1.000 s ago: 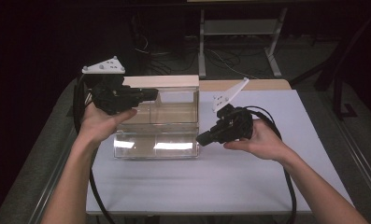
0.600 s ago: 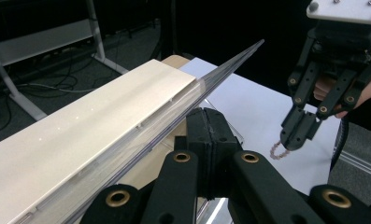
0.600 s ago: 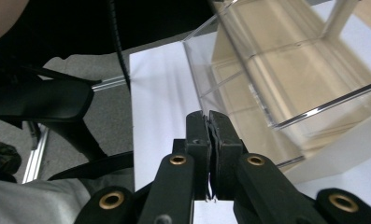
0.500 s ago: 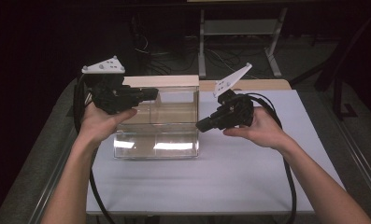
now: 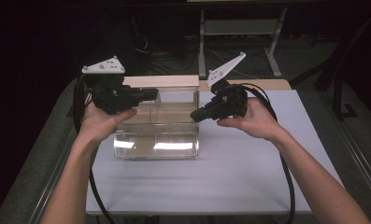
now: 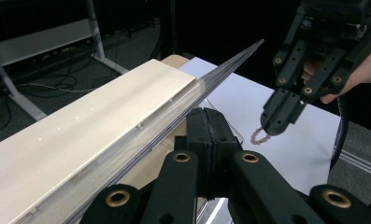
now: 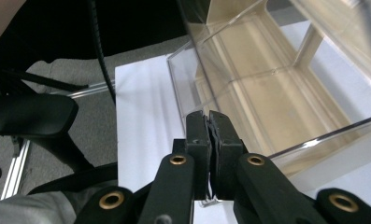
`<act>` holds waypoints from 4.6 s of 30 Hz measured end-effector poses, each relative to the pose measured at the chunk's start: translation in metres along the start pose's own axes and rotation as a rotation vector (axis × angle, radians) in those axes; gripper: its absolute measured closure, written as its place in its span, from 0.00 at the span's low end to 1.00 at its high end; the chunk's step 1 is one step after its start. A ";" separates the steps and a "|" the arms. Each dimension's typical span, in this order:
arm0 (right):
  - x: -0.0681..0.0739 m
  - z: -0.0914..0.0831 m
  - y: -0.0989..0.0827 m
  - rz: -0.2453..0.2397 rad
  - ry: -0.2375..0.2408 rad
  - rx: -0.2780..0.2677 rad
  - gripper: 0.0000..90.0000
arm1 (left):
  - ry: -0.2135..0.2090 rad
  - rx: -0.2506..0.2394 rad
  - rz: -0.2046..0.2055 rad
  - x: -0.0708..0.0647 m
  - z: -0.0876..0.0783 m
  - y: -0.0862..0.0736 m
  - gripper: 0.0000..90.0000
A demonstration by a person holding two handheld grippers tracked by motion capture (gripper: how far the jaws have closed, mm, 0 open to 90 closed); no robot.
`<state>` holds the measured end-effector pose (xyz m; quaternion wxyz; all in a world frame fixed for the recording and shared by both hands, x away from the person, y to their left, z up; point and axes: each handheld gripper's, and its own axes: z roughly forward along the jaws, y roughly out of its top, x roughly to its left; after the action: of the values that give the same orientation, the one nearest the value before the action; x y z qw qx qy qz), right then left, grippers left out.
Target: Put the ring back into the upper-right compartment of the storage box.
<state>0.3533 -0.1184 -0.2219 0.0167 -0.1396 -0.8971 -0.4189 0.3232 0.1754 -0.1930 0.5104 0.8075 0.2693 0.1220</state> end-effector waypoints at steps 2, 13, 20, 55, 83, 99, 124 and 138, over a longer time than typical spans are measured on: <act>-0.002 0.001 0.002 0.007 0.000 -0.005 0.97 | 0.000 0.000 0.000 0.000 0.000 0.000 0.99; -0.014 0.010 0.004 0.043 -0.015 -0.017 0.97 | 0.000 -0.001 -0.005 0.000 0.000 0.000 0.99; -0.019 0.017 0.003 0.028 -0.027 -0.024 0.97 | 0.000 -0.001 -0.004 0.000 0.000 0.000 0.99; -0.010 0.013 -0.008 0.035 -0.034 -0.069 0.44 | 0.000 -0.008 0.000 0.001 0.000 0.000 0.99; 0.000 -0.011 -0.068 0.121 -0.085 -0.096 0.00 | -0.003 -0.015 -0.009 0.000 0.000 -0.001 0.99; 0.000 -0.015 -0.114 0.174 -0.107 -0.107 0.01 | -0.006 -0.020 0.000 0.002 0.000 -0.003 0.99; 0.011 -0.006 -0.198 0.314 -0.130 -0.145 0.01 | -0.001 -0.033 0.000 0.002 -0.001 -0.004 0.99; 0.020 -0.013 -0.232 0.349 -0.157 -0.178 0.01 | 0.001 -0.033 0.001 0.002 -0.001 -0.004 0.99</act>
<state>0.2715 -0.2646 -0.3835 0.0066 -0.3257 -0.8174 -0.4751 0.3233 0.1786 -0.1960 0.5234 0.7990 0.2674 0.1272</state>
